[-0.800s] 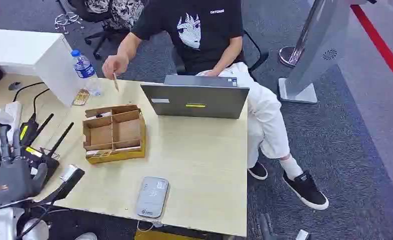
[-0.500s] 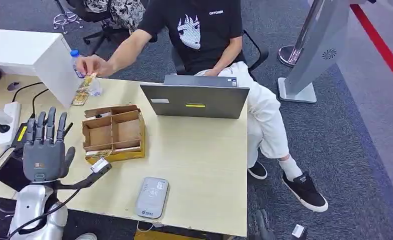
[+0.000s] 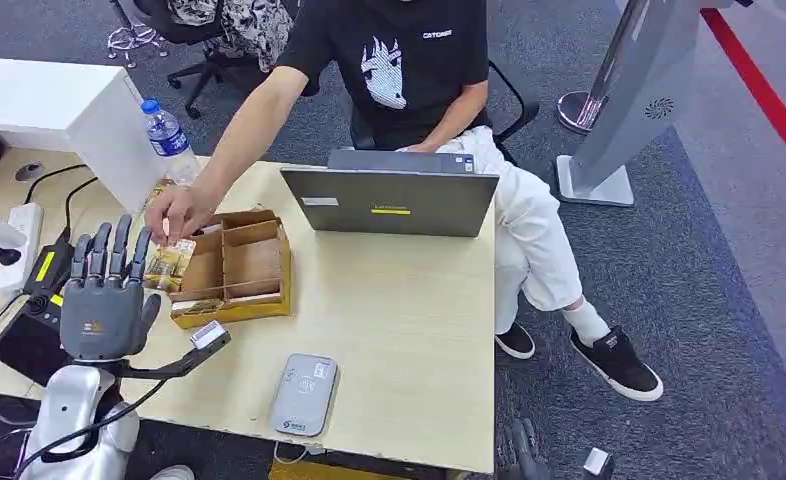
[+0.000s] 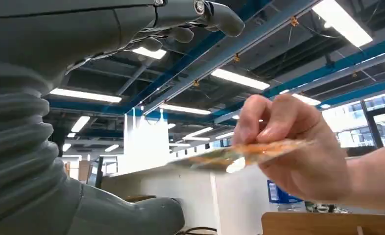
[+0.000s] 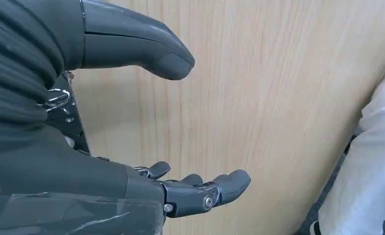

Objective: Pass the card to the sensor for recognition and then transmit it.

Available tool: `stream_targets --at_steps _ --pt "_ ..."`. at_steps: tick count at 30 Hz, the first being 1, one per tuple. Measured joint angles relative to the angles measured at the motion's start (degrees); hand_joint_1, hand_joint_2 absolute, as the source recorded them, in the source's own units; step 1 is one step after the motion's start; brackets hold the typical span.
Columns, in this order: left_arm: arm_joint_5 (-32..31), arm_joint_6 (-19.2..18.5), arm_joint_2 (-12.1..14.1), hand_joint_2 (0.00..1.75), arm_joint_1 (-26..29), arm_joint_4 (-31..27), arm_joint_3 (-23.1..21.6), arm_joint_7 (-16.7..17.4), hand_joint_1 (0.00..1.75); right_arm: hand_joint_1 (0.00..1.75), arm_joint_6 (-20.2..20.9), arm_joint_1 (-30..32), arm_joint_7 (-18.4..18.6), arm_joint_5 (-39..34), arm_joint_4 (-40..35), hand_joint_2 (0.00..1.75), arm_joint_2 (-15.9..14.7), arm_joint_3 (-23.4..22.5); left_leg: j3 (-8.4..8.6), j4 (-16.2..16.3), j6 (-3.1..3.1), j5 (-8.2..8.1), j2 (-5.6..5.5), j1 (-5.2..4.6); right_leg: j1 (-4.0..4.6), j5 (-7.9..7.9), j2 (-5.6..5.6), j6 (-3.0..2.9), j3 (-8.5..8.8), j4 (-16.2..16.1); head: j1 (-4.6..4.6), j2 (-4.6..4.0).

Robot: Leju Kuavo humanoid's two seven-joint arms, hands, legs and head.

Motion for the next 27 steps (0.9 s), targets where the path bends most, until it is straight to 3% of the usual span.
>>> stream_targets --at_steps 5,12,13,27 --pt "-0.9 0.68 0.2 1.75 -0.49 0.02 -1.05 -0.02 0.0 0.0 -0.46 -0.02 0.0 0.29 0.0 1.75 0.02 0.09 -0.01 0.01 0.0 0.0 -0.01 0.0 0.0 0.0 -0.02 0.0 -0.03 -0.01 0.0 0.0" --pt "-1.31 2.36 -0.35 1.75 -3.25 -0.37 -7.06 1.81 0.0 0.0 -1.88 -0.45 -0.24 1.51 0.0 1.75 0.68 0.96 -0.02 0.02 0.0 0.01 0.01 -0.01 0.0 0.04 0.0 0.03 -0.01 0.0 0.0 0.0" --pt "-1.22 2.49 -0.48 1.75 -3.28 -0.59 -7.48 1.92 1.75 0.0 -2.1 -0.46 -0.37 1.84 0.0 1.75 0.74 1.09 -0.02 0.02 0.0 0.01 0.0 -0.01 0.0 0.04 -0.01 0.03 -0.01 0.0 0.02 0.0" --pt "-0.55 3.13 -1.49 1.75 -3.38 -0.68 -8.87 2.08 1.75 0.0 -3.54 -0.6 -1.14 2.6 0.0 1.75 0.96 1.68 -0.03 0.02 0.0 0.01 0.0 0.0 0.0 0.03 -0.01 0.03 -0.02 0.0 0.0 0.0"
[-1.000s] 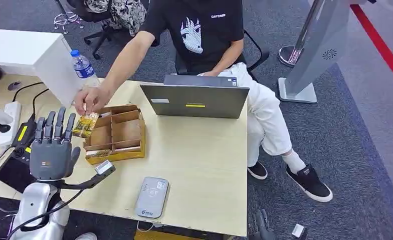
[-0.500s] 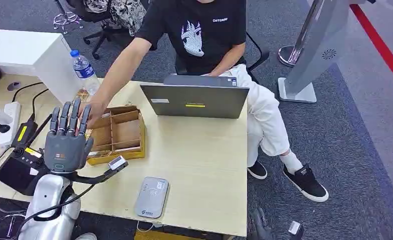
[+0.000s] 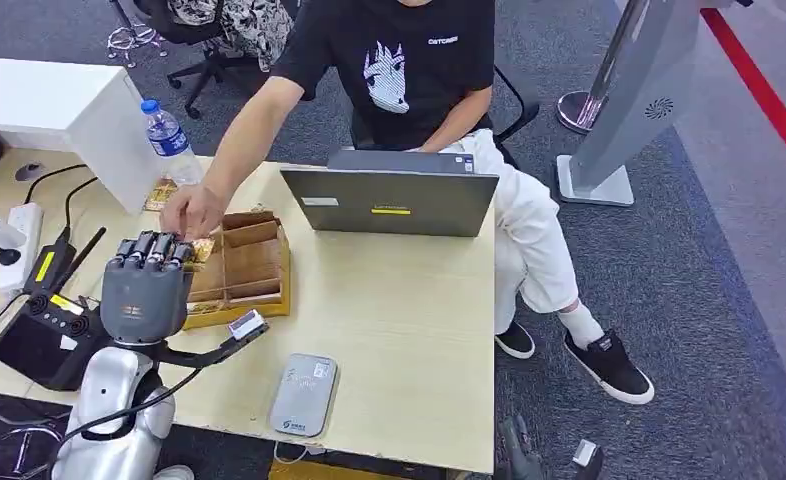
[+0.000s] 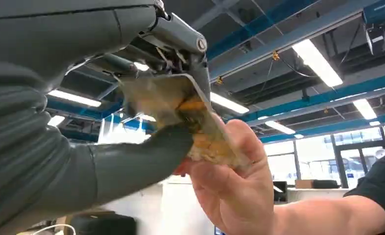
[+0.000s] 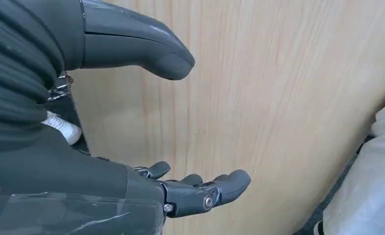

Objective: Pass the card to the sensor for recognition and then transmit it.

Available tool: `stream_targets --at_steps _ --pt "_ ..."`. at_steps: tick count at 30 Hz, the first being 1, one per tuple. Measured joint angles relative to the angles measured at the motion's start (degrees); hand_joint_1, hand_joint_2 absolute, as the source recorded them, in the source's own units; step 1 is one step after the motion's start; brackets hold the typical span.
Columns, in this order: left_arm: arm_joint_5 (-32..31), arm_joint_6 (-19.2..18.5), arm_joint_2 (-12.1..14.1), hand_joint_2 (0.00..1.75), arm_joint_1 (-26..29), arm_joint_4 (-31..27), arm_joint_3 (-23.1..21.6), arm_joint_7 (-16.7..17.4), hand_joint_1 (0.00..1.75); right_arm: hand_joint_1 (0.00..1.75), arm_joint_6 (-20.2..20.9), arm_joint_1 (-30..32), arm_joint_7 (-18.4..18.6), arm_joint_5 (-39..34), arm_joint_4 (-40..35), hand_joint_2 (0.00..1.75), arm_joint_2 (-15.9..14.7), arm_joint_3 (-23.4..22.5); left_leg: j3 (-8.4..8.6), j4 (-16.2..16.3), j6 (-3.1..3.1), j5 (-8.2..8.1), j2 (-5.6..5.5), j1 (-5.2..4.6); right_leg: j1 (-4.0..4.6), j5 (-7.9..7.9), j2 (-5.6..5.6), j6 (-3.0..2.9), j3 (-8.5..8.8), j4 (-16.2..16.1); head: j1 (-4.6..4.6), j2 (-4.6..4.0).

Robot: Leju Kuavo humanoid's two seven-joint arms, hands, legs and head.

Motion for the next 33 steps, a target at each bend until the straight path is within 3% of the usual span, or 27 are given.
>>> stream_targets --at_steps 8,12,17,22,25,29,33 --pt "0.59 -0.2 -0.42 1.75 -0.28 0.0 -0.79 -0.81 1.75 0.0 0.0 0.0 -0.2 0.35 0.0 1.75 0.04 0.04 0.0 0.0 0.0 0.0 0.0 -0.01 0.0 0.0 0.0 0.0 0.0 0.0 0.0 0.0" --pt "6.96 -4.4 -1.14 1.75 -0.06 -0.11 -2.25 -4.94 1.75 0.0 0.0 0.01 -0.61 0.17 0.0 1.75 0.04 0.02 0.0 0.0 0.0 0.0 -0.01 -0.01 0.0 0.0 0.0 0.0 0.0 -0.01 0.02 0.0" --pt "9.03 -7.48 -1.38 1.75 1.06 -0.44 -5.97 -7.0 1.75 0.0 0.04 0.11 -0.94 0.04 0.0 1.75 0.04 -0.02 -0.01 0.0 0.01 -0.01 -0.01 -0.02 0.0 0.0 0.0 0.0 0.0 -0.01 0.02 0.0" --pt "9.66 -12.38 0.33 1.75 2.49 -0.2 -12.66 -6.99 1.75 0.0 0.2 0.26 -1.27 -0.7 -0.02 1.75 0.0 -0.09 -0.01 0.0 0.01 -0.01 0.0 -0.02 0.0 -0.01 0.0 0.01 -0.02 -0.02 0.0 0.0" --pt "10.34 -15.52 2.95 1.75 2.42 1.86 -19.33 -5.31 1.75 0.0 0.28 0.26 -1.33 -0.63 -0.02 1.75 -0.15 -0.26 0.0 0.0 0.0 -0.01 0.01 -0.02 0.0 0.0 0.0 0.01 -0.02 -0.02 0.0 0.0" --pt "10.73 -16.26 5.16 1.75 2.01 5.49 -26.06 -4.98 1.75 0.0 0.28 0.27 -1.42 -0.61 -0.02 1.75 -0.33 -0.35 -0.01 0.0 0.01 -0.01 0.01 -0.02 0.0 0.0 0.01 0.01 -0.02 -0.02 0.0 0.0" --pt "10.95 -16.26 6.34 1.75 1.49 7.37 -29.38 -4.74 1.75 0.0 0.28 0.27 -1.44 -0.61 -0.02 1.75 -0.46 -0.41 -0.01 0.0 0.01 -0.01 0.01 -0.02 0.0 0.0 0.01 0.01 -0.02 -0.02 0.0 0.0"
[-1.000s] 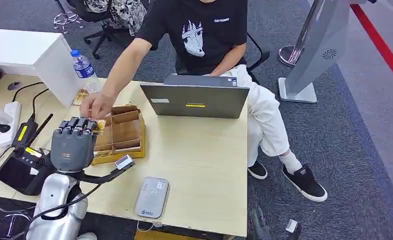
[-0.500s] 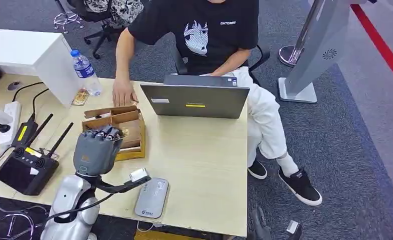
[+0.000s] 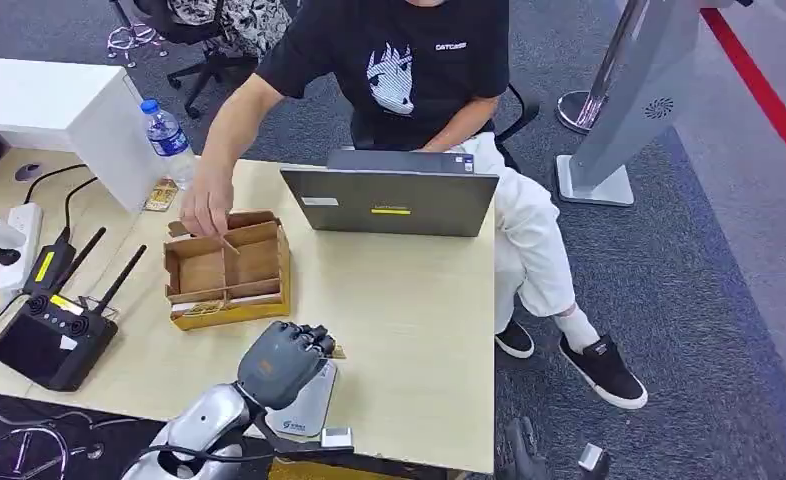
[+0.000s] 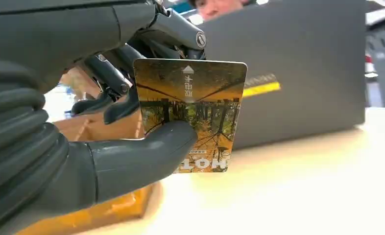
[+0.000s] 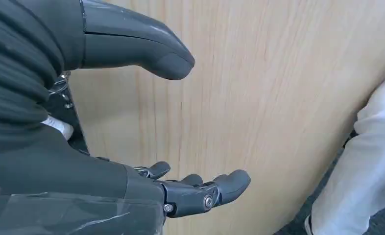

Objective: Pass the card to the sensor for recognition and then transmit it.

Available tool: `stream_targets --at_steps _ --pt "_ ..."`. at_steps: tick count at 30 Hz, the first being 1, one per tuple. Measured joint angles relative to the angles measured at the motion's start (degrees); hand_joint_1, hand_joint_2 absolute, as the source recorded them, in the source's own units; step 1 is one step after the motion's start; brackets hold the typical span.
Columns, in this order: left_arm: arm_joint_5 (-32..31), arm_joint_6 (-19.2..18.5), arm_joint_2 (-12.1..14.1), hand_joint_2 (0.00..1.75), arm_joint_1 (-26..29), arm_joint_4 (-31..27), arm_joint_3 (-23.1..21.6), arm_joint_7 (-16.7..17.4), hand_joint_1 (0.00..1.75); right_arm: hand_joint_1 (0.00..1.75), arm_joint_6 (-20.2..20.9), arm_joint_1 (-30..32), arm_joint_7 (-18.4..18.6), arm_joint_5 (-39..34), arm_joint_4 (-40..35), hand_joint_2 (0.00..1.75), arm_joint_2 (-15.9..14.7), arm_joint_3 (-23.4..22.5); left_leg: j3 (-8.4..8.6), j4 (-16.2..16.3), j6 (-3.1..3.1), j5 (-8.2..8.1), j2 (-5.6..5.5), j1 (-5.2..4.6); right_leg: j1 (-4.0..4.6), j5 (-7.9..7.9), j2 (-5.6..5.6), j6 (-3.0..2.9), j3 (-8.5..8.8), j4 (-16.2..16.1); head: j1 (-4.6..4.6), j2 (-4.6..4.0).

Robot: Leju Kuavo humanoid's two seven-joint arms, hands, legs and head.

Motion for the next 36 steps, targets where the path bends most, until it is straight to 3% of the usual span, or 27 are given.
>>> stream_targets --at_steps 4,12,21,24,28,33,36 --pt "0.17 -0.04 0.74 1.75 -0.4 1.03 -1.48 0.07 1.75 0.0 0.0 0.0 0.0 0.02 0.0 1.75 -0.07 -0.07 0.0 0.0 0.0 0.0 0.0 0.0 0.0 0.0 0.0 0.0 0.0 0.0 0.0 0.0" --pt "4.55 -3.59 1.88 1.75 -2.84 4.79 -6.43 0.48 1.75 0.0 -0.09 -0.1 -0.02 0.44 0.0 1.75 -0.13 -0.22 0.0 0.0 0.0 0.0 -0.01 0.0 0.0 0.0 -0.01 0.0 0.01 0.0 0.0 0.0" --pt "8.39 -5.18 3.25 1.75 -5.1 7.98 -10.71 -1.14 1.75 0.0 -0.11 -0.23 0.09 1.03 0.0 1.75 -0.15 -0.26 0.0 0.0 0.0 0.0 -0.01 0.0 0.0 0.0 0.0 0.0 0.01 0.01 0.0 0.0" --pt "8.88 -2.51 3.45 1.75 -5.43 8.24 -11.41 -1.29 1.75 0.0 -0.2 -0.25 0.17 1.03 0.0 1.75 -0.15 -0.29 0.01 0.0 0.0 0.0 -0.01 0.01 0.0 0.0 -0.01 0.0 0.0 0.01 0.0 0.0" --pt "5.37 6.55 1.37 1.75 -5.48 6.3 -11.41 0.28 1.75 0.0 -0.41 -0.3 0.17 1.07 0.0 1.75 -0.13 -0.35 -0.02 0.01 0.0 0.01 -0.05 0.0 0.0 0.0 -0.06 0.0 0.02 0.01 0.02 0.0" --pt "-1.57 8.68 -1.18 1.75 -7.1 0.4 -9.25 5.39 1.75 0.0 -1.01 -0.4 0.5 1.72 0.0 1.75 -0.09 -0.44 -0.03 0.01 0.0 0.01 -0.04 -0.02 -0.01 0.03 -0.04 0.03 0.03 0.0 0.0 0.0" --pt "-2.82 9.33 -1.9 1.75 -8.45 -1.38 -5.17 6.1 1.75 0.0 -1.22 -0.47 0.72 2.16 0.0 1.75 0.02 -0.44 -0.01 0.01 0.0 0.01 -0.04 -0.01 -0.01 0.03 -0.04 0.02 0.03 0.02 0.0 0.0"
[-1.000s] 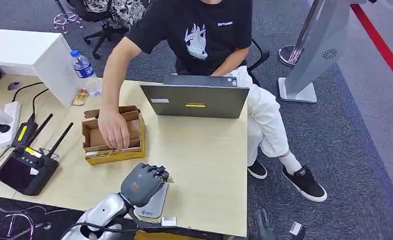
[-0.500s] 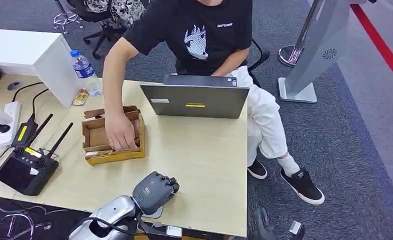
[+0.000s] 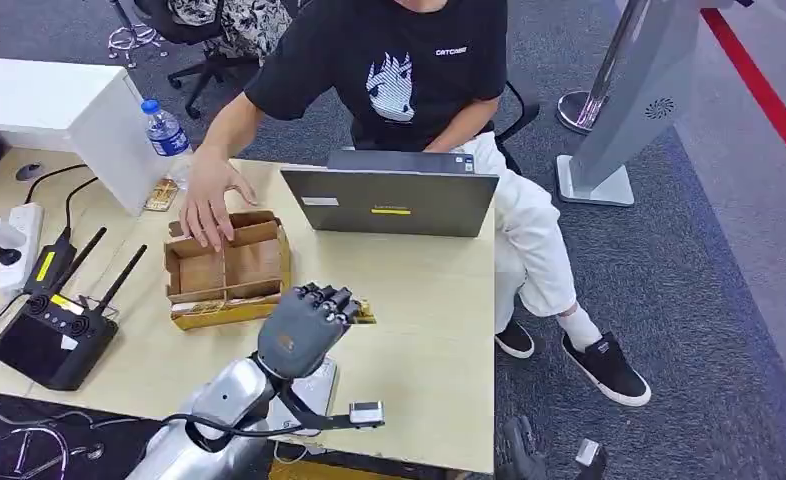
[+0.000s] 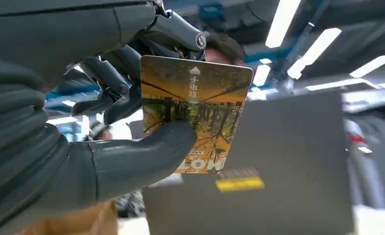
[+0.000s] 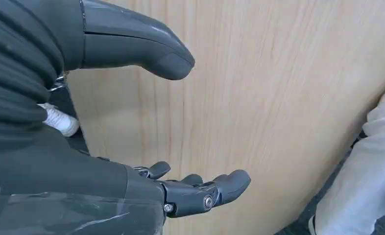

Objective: Pass the card to the sensor for recognition and then transmit it.

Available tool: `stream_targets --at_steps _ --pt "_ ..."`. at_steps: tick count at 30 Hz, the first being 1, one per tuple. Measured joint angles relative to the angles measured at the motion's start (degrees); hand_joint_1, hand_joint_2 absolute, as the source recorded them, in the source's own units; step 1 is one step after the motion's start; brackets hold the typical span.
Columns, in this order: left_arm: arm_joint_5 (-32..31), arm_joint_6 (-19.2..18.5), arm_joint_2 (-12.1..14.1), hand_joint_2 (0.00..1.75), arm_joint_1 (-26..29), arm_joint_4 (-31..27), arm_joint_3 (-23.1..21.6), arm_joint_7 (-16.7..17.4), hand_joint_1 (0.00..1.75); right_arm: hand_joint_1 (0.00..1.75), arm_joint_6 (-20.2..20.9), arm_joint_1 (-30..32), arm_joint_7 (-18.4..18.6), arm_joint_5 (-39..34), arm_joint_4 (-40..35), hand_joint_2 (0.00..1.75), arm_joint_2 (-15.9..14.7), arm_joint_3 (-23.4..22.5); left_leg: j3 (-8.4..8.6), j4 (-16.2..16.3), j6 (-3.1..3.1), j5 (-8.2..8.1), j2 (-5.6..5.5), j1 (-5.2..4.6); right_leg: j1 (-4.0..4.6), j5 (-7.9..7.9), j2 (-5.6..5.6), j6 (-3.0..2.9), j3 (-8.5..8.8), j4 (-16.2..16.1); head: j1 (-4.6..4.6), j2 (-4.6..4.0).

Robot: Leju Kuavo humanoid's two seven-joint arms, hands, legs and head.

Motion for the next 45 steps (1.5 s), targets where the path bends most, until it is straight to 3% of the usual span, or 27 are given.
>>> stream_targets --at_steps 7,11,18,26,36,37,38,45 --pt "1.02 1.51 -1.0 1.75 -0.85 -1.62 10.08 0.5 1.75 0.0 -0.07 -0.19 0.15 0.11 0.02 1.75 0.26 -0.04 0.01 -0.01 -0.02 0.01 0.02 0.05 0.01 0.0 0.03 -0.02 -0.02 0.05 0.0 0.0" --pt "7.61 -0.55 -2.59 1.75 -1.12 -1.7 17.46 -3.14 1.75 0.0 -0.07 -0.19 0.31 0.92 0.04 1.75 0.42 -0.04 0.0 -0.01 -0.02 0.01 0.02 0.05 0.02 -0.01 0.05 -0.03 -0.02 0.05 0.0 0.0" --pt "8.33 -1.33 -4.36 1.75 -1.94 -1.46 26.76 -5.44 1.75 0.0 -0.09 -0.23 0.48 1.03 0.15 1.75 0.61 -0.04 -0.01 -0.01 -0.01 0.01 0.02 0.02 0.01 -0.01 0.04 -0.02 -0.02 0.03 0.02 0.0" --pt "8.18 -1.49 -5.7 1.75 -2.34 -1.25 30.29 -6.03 1.75 0.0 -0.09 -0.32 0.48 1.03 0.2 1.75 0.81 -0.04 -0.01 0.0 -0.01 0.01 0.03 0.02 0.01 -0.01 0.04 -0.02 -0.03 0.03 0.0 0.0" --pt "7.11 -1.6 -6.47 1.75 -2.57 -1.0 31.03 -6.71 1.75 0.0 -0.09 -0.33 0.48 1.03 0.2 1.75 0.87 -0.04 -0.08 -0.01 0.0 -0.02 0.02 0.01 0.01 -0.03 0.05 0.0 -0.07 0.02 0.02 0.0" --pt "6.88 -1.6 -6.67 1.75 -2.55 -1.0 31.03 -6.73 0.23 0.0 -0.09 -0.33 0.48 1.03 0.2 1.75 0.87 -0.04 -0.1 0.0 0.01 -0.02 0.02 0.01 0.01 -0.03 0.05 0.0 -0.08 0.01 0.0 0.0" --pt "6.76 -1.6 -6.77 1.75 -2.51 -1.0 31.03 -6.75 0.0 0.0 -0.09 -0.33 0.48 1.03 0.2 1.75 0.87 -0.04 -0.11 0.0 0.01 -0.02 0.02 0.01 0.01 -0.03 0.05 0.0 -0.08 0.0 0.0 0.0" --pt "6.34 -1.92 -7.58 1.75 -1.63 -1.03 31.03 -7.8 0.0 0.0 -0.09 -0.32 0.44 1.01 0.2 1.75 0.9 -0.04 -0.11 0.0 0.02 -0.03 0.01 0.0 0.01 -0.04 0.03 0.02 -0.08 -0.02 0.0 0.0"
